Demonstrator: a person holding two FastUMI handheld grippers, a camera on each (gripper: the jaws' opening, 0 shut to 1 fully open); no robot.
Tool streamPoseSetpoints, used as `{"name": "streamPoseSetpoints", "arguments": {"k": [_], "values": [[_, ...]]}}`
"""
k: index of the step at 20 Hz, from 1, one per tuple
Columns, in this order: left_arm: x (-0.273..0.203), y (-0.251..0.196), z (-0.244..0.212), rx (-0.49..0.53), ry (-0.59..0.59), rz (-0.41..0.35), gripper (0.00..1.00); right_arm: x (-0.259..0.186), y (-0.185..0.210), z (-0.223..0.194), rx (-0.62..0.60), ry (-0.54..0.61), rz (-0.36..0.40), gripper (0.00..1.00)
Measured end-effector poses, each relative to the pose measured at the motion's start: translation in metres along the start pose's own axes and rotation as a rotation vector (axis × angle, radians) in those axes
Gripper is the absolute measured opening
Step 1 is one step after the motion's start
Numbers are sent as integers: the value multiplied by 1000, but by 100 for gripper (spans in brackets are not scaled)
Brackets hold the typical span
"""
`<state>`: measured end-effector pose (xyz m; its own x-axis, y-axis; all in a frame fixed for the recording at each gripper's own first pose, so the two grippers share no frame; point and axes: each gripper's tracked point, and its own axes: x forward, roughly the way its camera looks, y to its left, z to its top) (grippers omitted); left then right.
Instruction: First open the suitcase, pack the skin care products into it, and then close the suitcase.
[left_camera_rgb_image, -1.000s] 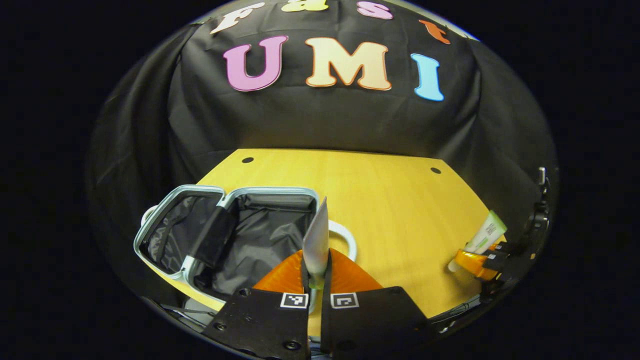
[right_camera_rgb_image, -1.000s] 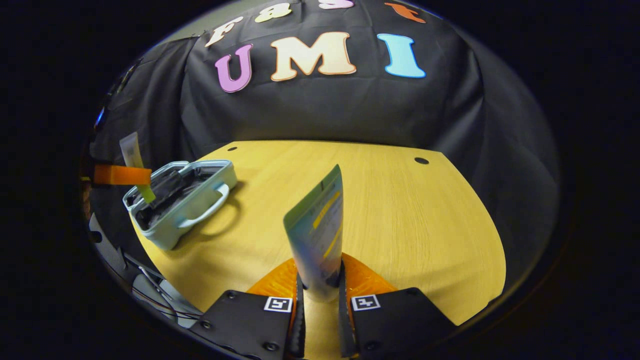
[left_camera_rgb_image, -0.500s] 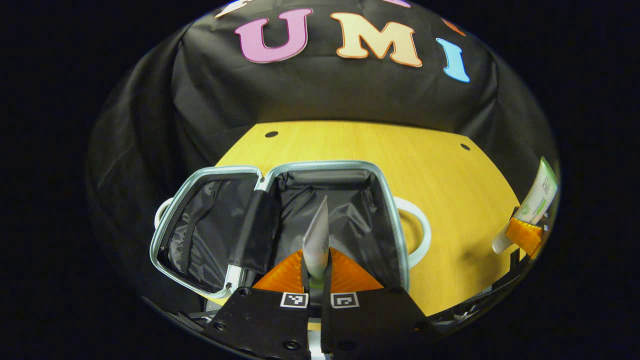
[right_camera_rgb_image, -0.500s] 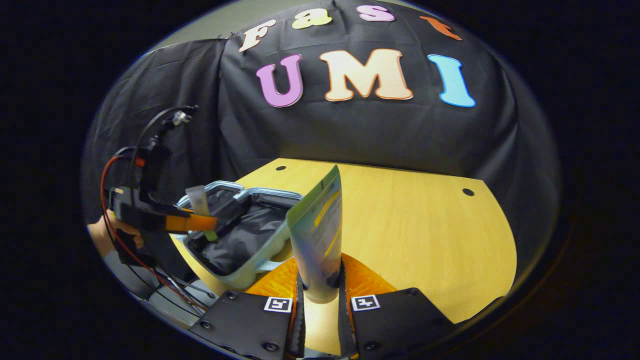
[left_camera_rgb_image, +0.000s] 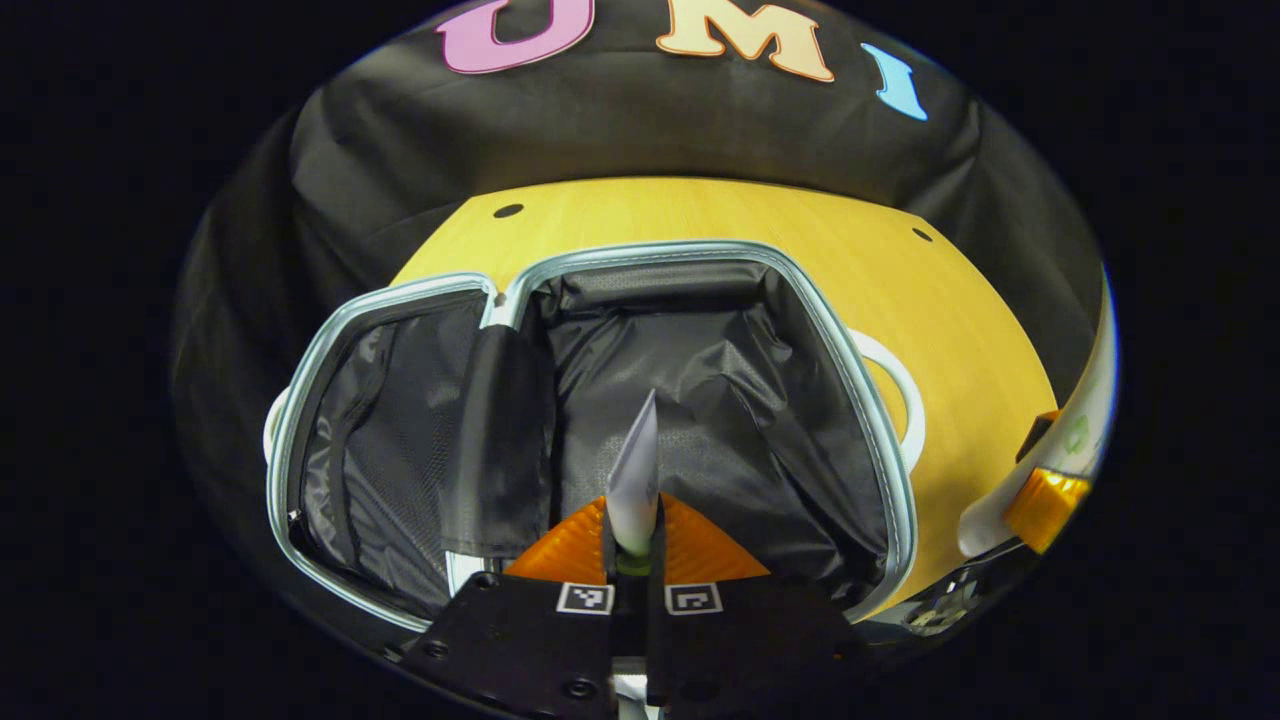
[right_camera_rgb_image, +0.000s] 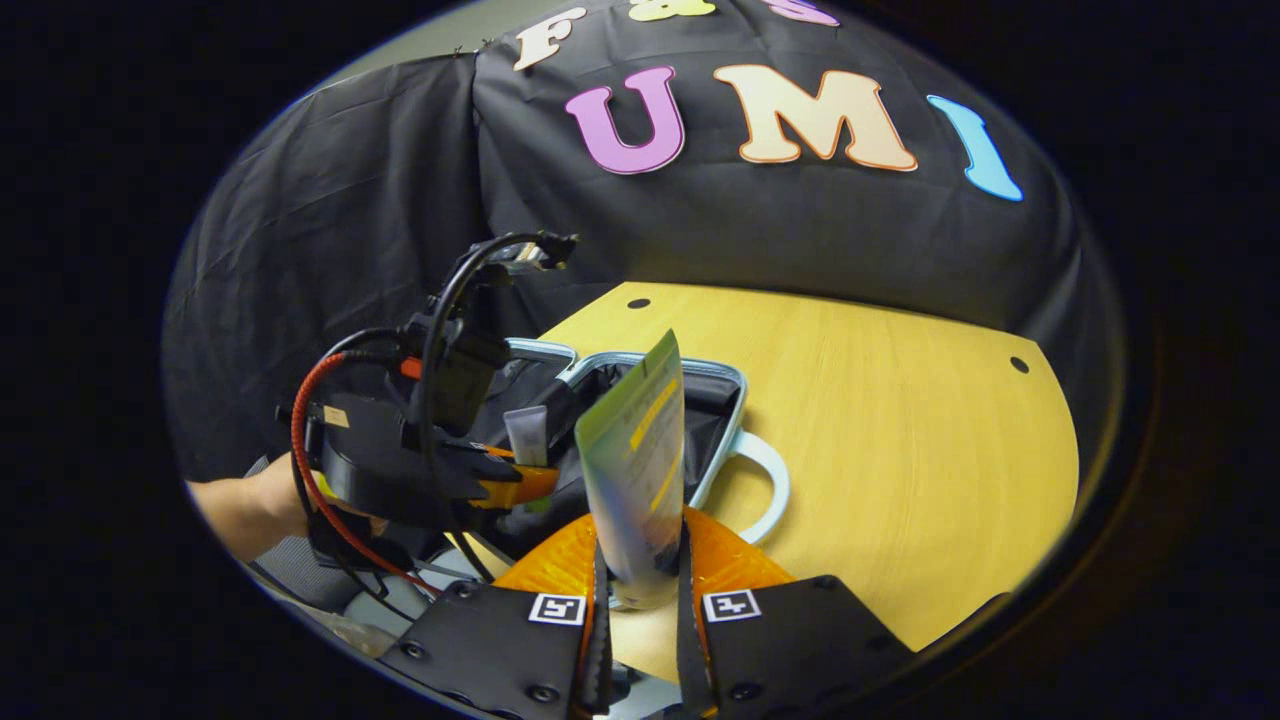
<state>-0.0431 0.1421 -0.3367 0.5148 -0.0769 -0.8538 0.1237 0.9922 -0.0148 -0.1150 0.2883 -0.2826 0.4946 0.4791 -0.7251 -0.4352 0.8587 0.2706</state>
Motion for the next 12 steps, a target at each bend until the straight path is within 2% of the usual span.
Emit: {"name": "streamPoseSetpoints", "arguments": {"k": [3, 6, 9, 10, 11, 12], "values": [[7, -11, -2, -21, 25, -85, 10, 13, 16, -13, -6, 64, -6, 28], [4, -1, 7, -26, -5, -95, 20, 23, 28, -29, 35, 131, -2, 28], [-9, 12, 27, -55, -55, -107, 61, 36, 31, -39, 61, 181, -11, 28], [-14, 19, 33, -74, -72, -108, 63, 40, 32, -40, 65, 193, -15, 28], [-20, 26, 40, -95, -90, -112, 59, 44, 32, -41, 73, 207, -19, 24], [-26, 31, 47, -116, -109, -116, 59, 49, 32, -45, 82, 234, -29, 28]]}}
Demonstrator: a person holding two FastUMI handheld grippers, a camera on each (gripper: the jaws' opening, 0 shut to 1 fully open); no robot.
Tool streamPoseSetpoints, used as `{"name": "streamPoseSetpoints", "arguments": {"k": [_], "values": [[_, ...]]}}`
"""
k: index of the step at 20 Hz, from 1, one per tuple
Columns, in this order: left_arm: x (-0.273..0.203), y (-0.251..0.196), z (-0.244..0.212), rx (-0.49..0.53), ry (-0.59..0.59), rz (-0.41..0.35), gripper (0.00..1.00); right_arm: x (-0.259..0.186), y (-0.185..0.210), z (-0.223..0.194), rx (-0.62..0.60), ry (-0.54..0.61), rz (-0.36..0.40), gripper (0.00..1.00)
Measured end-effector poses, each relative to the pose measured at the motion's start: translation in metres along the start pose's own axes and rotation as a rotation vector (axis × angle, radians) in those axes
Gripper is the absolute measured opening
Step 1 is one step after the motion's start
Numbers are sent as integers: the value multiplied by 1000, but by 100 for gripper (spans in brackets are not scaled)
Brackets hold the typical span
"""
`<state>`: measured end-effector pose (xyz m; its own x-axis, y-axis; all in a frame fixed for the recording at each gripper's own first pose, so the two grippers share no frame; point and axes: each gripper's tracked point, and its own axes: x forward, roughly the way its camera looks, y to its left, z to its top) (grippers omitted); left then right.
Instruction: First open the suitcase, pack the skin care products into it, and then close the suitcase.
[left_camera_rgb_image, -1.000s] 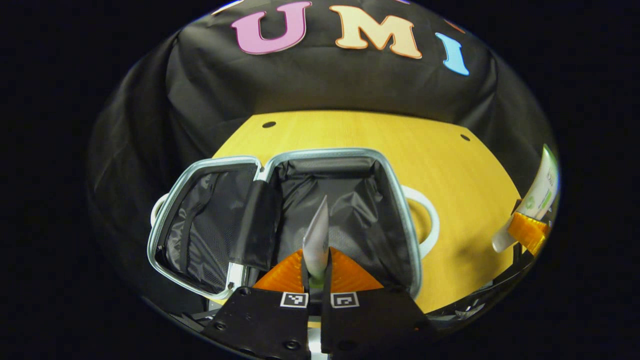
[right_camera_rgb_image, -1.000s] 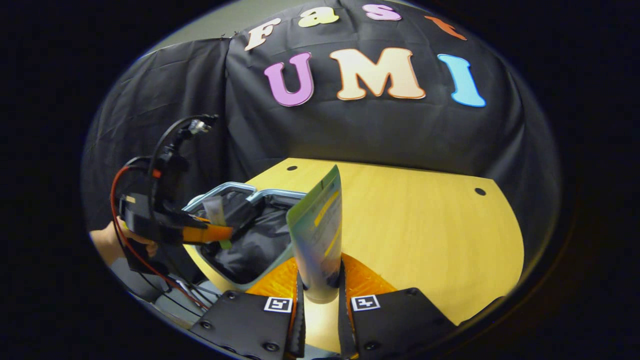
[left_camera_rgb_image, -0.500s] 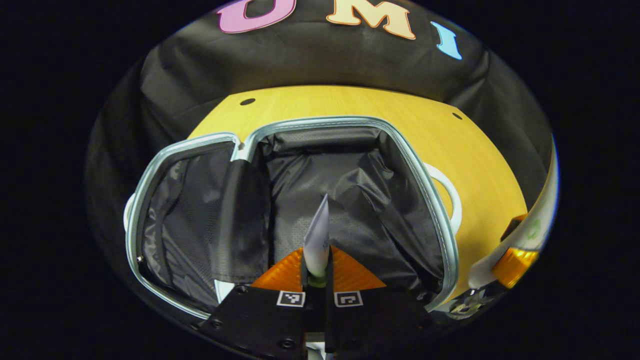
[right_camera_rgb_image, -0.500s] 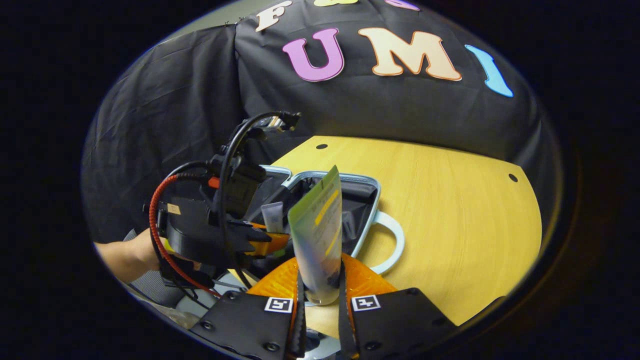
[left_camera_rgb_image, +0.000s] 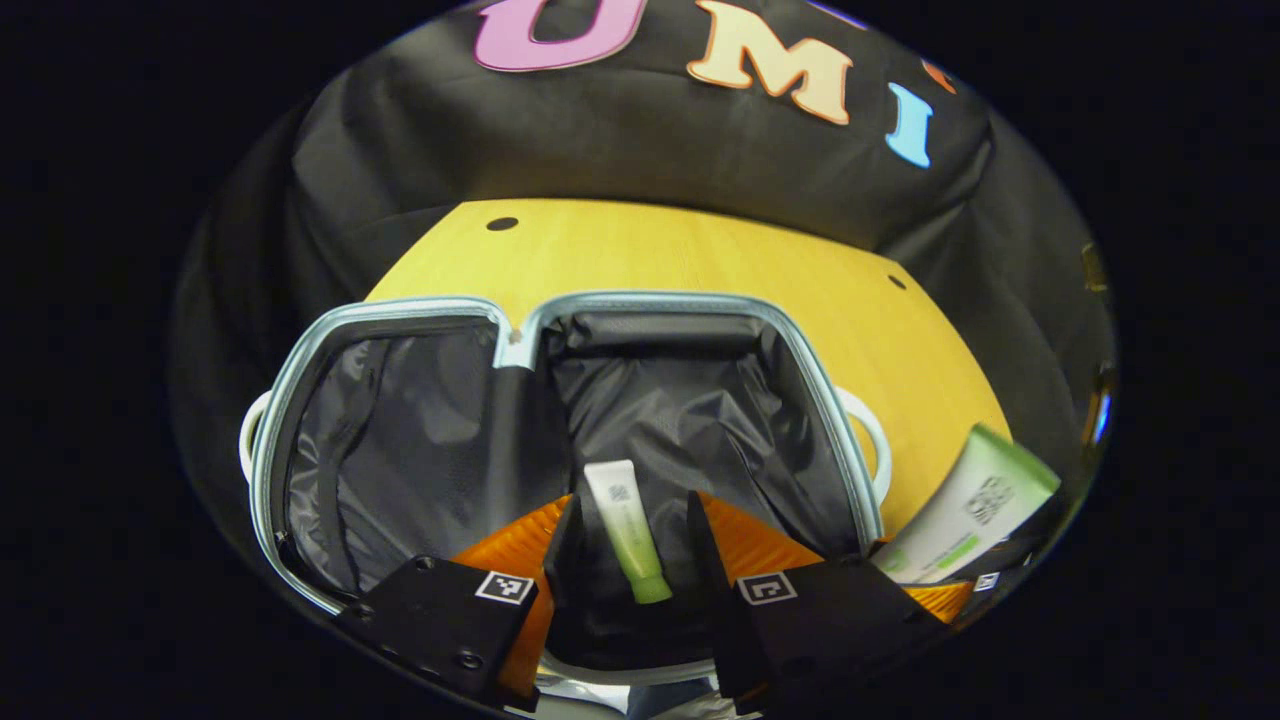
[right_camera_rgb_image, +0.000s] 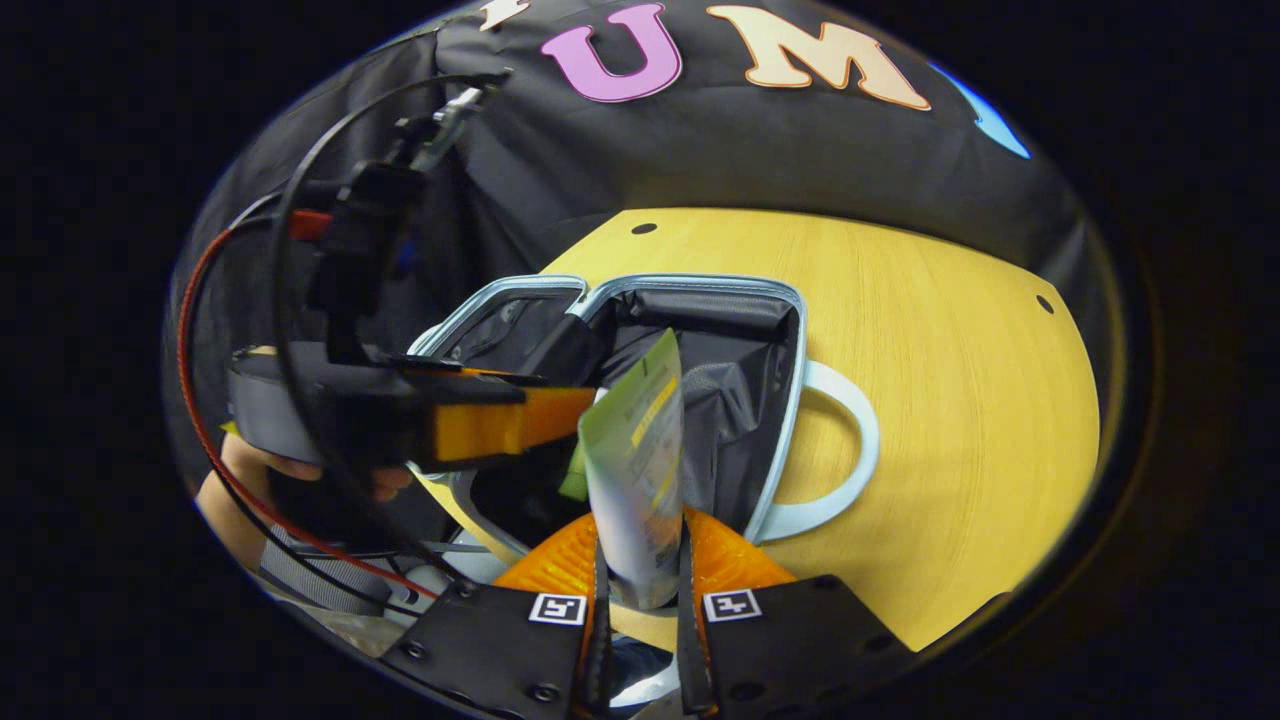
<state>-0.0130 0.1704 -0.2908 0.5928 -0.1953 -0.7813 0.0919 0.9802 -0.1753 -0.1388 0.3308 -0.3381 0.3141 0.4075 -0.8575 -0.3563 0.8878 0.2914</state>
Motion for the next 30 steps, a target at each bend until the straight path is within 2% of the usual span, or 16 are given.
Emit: {"name": "streamPoseSetpoints", "arguments": {"k": [2, 3, 4, 6, 7, 8, 10, 11, 12, 14, 15, 18, 20, 21, 23, 30], "values": [[-14, 15, 12, -27, -37, 7, 63, 12, -1, -4, 19, 62, -19, 24], [-20, 26, 16, -32, -52, 21, 59, 19, -4, -7, 33, 89, -34, 28], [-26, 38, 17, -37, -67, 39, 59, 23, -7, -9, 42, 107, -50, 24], [-38, 65, 19, -56, -87, 84, 59, 23, -10, 12, 63, 19, -68, 35], [-45, 80, 19, -71, -96, 107, 63, 19, -8, 26, 64, -24, -69, 35], [-52, 94, 18, -91, -100, 123, 59, 19, -8, 40, 55, -61, -76, 34], [-62, 122, 17, -133, -106, 146, 63, 8, -8, 63, 45, -134, -84, 54], [-67, 140, 21, -154, -126, 170, 59, 4, -7, 71, 45, -172, -81, 65], [-74, 160, 24, -169, -147, 200, 63, -3, -6, 81, 53, -210, -66, 65], [-82, 205, 31, -198, -179, 269, 59, -11, -4, 96, 68, -294, -49, 86], [-85, 226, 33, -210, -187, 298, 63, -24, -9, 105, 63, -333, -68, 96], [-87, 287, 33, -253, -187, 379, 59, -51, -26, 117, 40, -407, -131, 98], [-82, 315, 33, -299, -191, 405, 63, -62, -35, 118, 38, -433, -164, 98], [-78, 327, 30, -319, -179, 411, 74, -66, -40, 117, 40, -441, -183, 98], [-66, 347, 23, -323, -145, 436, 83, -74, -52, 118, 55, -453, -222, 98], [-20, 382, -16, -335, 16, 455, 84, -87, -72, 111, 46, -455, -294, 98]]}}
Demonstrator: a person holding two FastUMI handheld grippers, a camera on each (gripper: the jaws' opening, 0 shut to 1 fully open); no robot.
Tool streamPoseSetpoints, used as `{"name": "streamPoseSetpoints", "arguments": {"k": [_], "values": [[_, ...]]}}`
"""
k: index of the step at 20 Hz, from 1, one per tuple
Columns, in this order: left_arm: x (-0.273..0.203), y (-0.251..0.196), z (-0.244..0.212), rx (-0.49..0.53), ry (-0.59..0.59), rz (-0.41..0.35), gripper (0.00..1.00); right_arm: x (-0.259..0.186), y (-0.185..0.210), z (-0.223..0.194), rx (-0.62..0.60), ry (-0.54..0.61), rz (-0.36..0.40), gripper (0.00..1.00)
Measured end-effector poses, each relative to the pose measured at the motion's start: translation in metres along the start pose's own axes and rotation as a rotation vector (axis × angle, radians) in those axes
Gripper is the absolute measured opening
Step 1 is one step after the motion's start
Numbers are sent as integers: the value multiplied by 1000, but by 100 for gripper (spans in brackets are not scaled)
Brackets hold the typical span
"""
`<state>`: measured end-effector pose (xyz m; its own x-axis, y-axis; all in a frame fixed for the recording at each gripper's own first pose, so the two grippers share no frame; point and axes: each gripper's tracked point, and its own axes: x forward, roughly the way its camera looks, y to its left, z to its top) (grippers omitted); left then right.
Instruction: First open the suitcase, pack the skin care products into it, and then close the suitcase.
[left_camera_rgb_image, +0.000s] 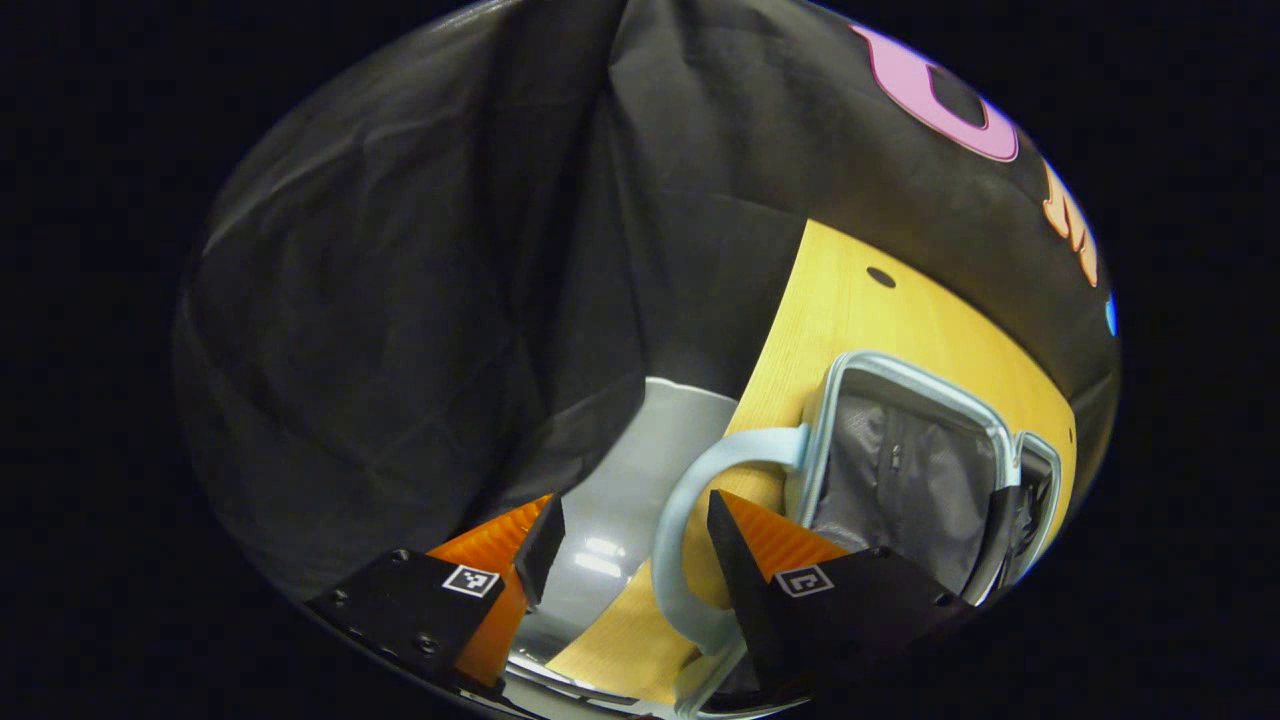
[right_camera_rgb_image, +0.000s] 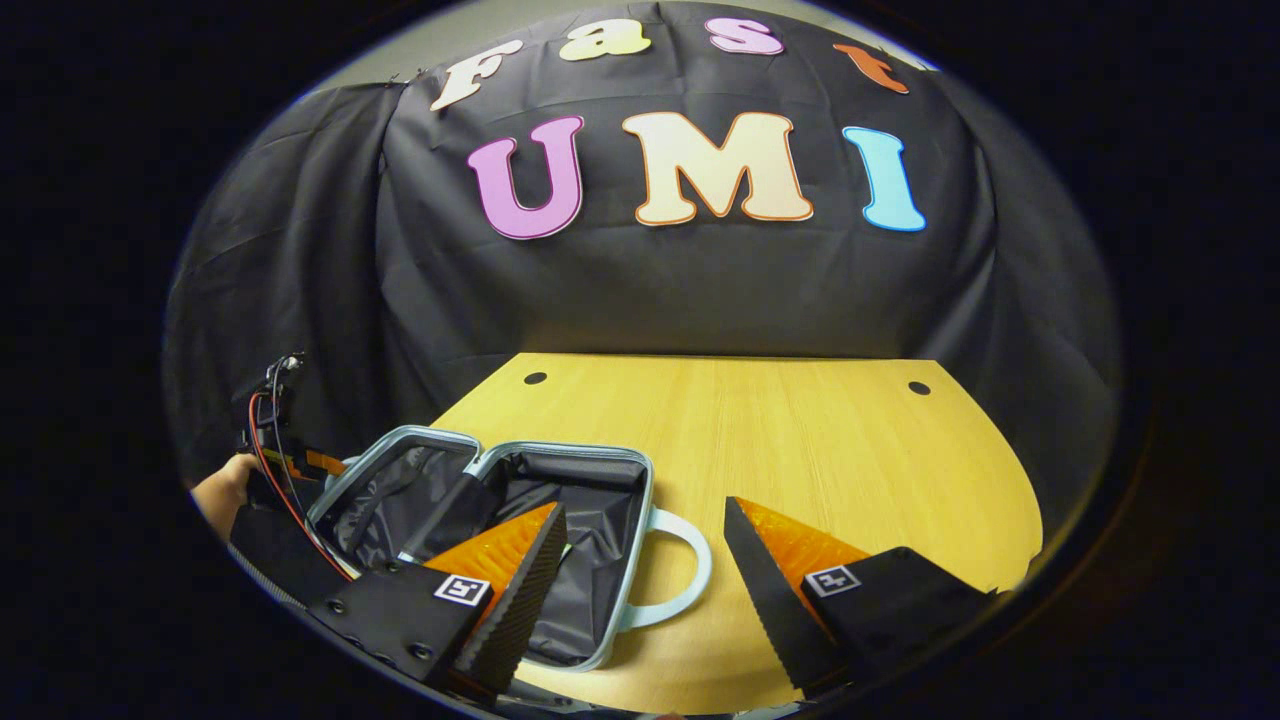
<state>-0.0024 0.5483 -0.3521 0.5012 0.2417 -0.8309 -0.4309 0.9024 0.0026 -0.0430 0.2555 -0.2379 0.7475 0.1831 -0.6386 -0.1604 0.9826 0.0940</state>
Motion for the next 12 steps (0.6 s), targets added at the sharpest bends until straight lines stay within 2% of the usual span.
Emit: {"name": "streamPoseSetpoints", "arguments": {"k": [1, 2, 3, 4, 5, 6, 7, 8, 9, 11, 12], "values": [[4, -3, -1, -10, 16, -14, 82, -1, -3, -1, 2, -1, -7, 93], [2, 0, -2, -21, 39, -21, 77, -1, -6, -1, 4, -2, -13, 93], [5, -2, -8, -30, 68, -29, 63, -2, -8, -2, 7, -4, -19, 98], [10, -11, -14, -32, 86, -40, 48, -3, -11, 0, 8, -8, -24, 98], [11, -16, -15, -30, 91, -51, 34, -4, -13, 2, 10, -14, -28, 93], [12, -17, -14, -23, 85, -48, 25, -5, -15, 4, 9, -22, -32, 93], [12, -17, -13, -10, 82, -46, 12, -6, -16, 6, 9, -30, -33, 93], [5, -19, -7, -2, 62, -49, 10, -7, -18, 8, 7, -38, -34, 98], [0, -22, -2, 3, 49, -55, 7, -8, -21, 10, 4, -48, -38, 93], [-17, -22, 8, 46, 27, -42, 2, -10, -24, 14, 2, -59, -37, 93], [-29, -25, 16, 64, 3, -32, 1, -10, -24, 14, 5, -58, -34, 98]]}}
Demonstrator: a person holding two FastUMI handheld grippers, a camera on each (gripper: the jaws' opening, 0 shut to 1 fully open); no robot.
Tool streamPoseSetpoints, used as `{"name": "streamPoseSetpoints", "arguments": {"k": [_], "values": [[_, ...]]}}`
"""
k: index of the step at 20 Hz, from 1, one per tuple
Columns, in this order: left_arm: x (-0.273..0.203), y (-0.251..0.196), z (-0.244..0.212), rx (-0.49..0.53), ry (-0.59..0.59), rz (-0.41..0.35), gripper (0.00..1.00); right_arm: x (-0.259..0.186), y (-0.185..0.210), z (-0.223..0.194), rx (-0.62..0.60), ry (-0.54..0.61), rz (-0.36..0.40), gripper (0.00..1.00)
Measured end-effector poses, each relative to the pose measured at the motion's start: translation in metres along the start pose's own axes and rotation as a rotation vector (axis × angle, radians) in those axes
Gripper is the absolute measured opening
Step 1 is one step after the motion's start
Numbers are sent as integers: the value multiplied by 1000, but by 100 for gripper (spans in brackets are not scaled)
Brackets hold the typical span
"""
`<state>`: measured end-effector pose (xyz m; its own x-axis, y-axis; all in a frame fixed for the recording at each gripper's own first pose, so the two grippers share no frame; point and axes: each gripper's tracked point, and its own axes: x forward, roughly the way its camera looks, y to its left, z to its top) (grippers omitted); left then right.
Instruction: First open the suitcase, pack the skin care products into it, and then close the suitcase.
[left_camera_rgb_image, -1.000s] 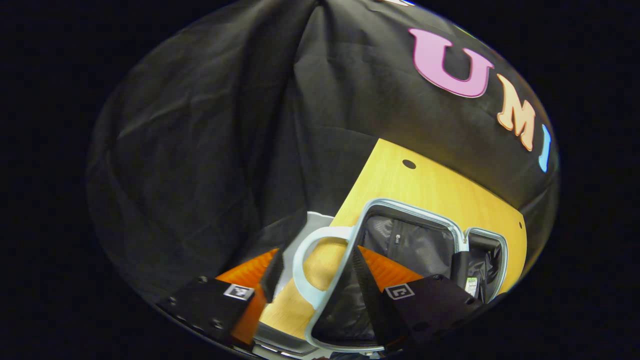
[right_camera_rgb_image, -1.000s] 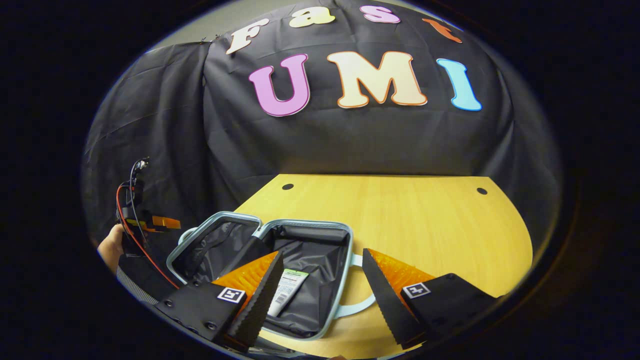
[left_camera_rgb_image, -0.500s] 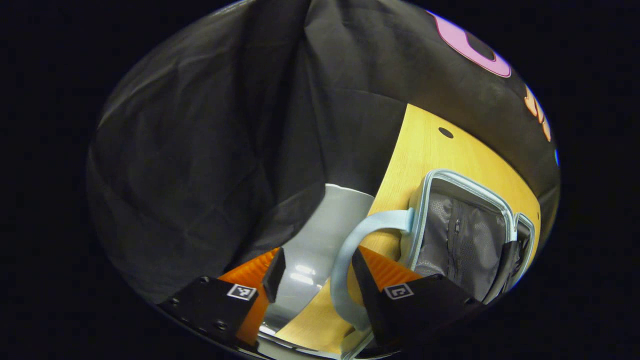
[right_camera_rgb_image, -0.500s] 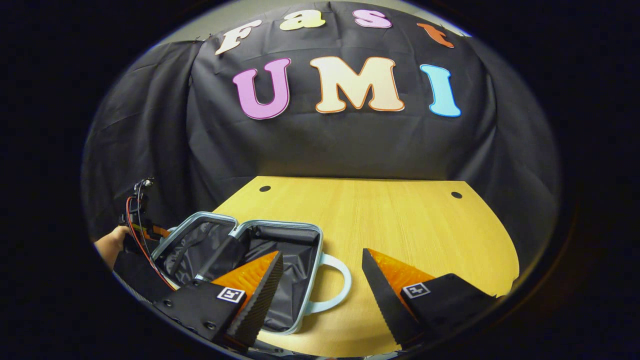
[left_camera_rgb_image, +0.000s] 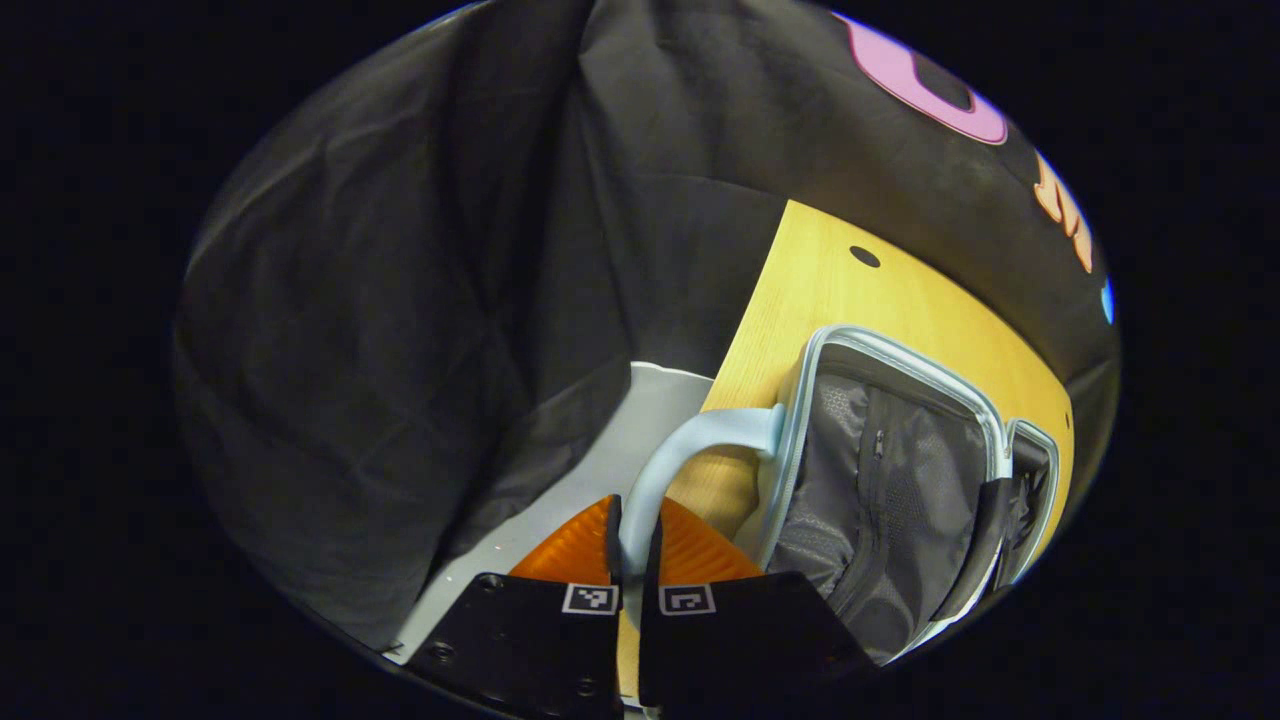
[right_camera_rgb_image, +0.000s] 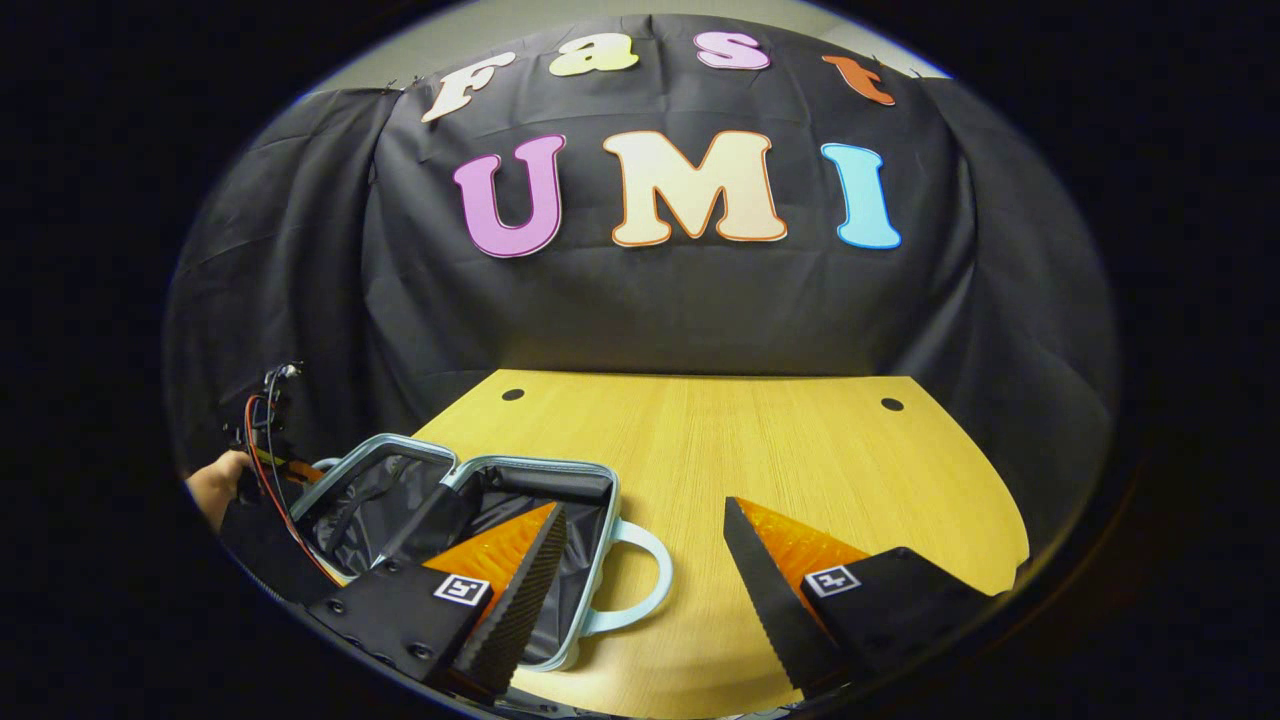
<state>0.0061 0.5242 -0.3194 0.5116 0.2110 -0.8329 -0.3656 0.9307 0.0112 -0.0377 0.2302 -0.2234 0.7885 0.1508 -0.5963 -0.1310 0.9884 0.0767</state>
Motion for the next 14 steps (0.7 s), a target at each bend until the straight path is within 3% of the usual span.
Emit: {"name": "streamPoseSetpoints", "arguments": {"k": [5, 9, 14], "values": [[-66, -22, 49, 74, -126, -26, 0, -3, -10, 4, 19, -23, 6, 98], [-104, -50, 64, 150, -187, -11, 0, -6, -19, 7, 26, -43, 31, 98], [-159, -91, 83, 171, -254, -5, 0, -10, -44, 13, 12, -77, 79, 98]]}}
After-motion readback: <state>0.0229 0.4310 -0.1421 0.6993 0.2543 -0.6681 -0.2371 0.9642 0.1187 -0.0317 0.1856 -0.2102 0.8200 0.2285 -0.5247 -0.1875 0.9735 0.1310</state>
